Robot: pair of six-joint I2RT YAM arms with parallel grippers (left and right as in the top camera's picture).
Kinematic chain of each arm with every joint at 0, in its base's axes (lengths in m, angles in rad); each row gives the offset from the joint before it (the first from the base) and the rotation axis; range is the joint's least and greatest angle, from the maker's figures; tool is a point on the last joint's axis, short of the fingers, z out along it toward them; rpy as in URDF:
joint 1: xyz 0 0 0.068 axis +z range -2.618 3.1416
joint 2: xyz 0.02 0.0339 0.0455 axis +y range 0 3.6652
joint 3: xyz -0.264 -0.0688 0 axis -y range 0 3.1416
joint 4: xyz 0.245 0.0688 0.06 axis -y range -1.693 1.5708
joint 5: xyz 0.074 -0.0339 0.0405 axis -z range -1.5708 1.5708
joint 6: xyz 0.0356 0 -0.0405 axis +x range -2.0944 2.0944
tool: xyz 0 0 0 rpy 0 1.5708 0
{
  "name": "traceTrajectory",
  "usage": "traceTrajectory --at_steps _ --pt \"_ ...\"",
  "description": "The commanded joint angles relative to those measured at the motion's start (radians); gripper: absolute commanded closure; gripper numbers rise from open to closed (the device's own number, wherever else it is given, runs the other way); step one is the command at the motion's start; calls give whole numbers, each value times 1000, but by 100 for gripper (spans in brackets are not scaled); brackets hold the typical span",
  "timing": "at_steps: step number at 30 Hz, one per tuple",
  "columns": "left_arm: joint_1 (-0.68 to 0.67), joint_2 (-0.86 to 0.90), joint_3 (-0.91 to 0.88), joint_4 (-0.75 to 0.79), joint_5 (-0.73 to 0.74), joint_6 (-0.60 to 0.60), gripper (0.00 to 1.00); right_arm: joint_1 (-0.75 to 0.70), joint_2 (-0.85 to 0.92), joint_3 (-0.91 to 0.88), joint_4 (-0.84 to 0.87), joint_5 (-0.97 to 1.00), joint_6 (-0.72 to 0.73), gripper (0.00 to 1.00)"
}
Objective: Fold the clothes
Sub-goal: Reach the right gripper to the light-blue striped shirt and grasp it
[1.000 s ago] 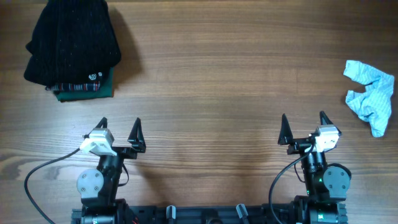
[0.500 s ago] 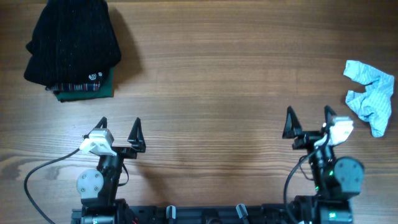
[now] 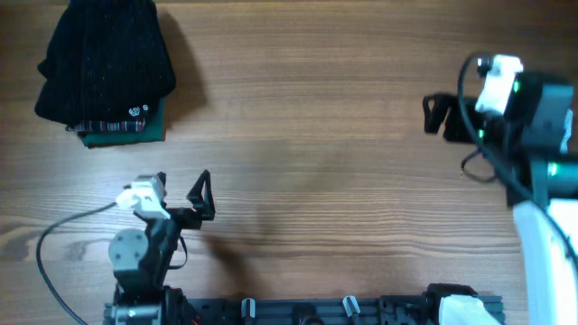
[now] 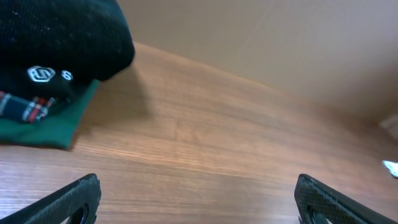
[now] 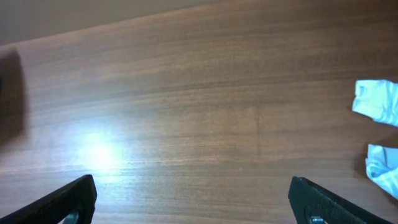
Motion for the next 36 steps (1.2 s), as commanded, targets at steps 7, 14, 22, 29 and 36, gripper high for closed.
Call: traceTrajectory --at_steps 7,14,22,29,36 --pt "7 652 559 -219 171 -10 0 -6 131 46 -31 -43 -32 7" --pt "-63 1143 1018 -571 198 -11 0 -132 147 45 -43 309 204 12" --pt "-117 1311 1052 -508 194 -12 0 -407 246 45 -18 152 171 6" --pt "-117 1337 1052 -504 195 -15 0 -567 412 45 50 19 169 6" --pt "-117 1337 1052 -488 195 -15 0 -596 554 45 108 -25 59 9"
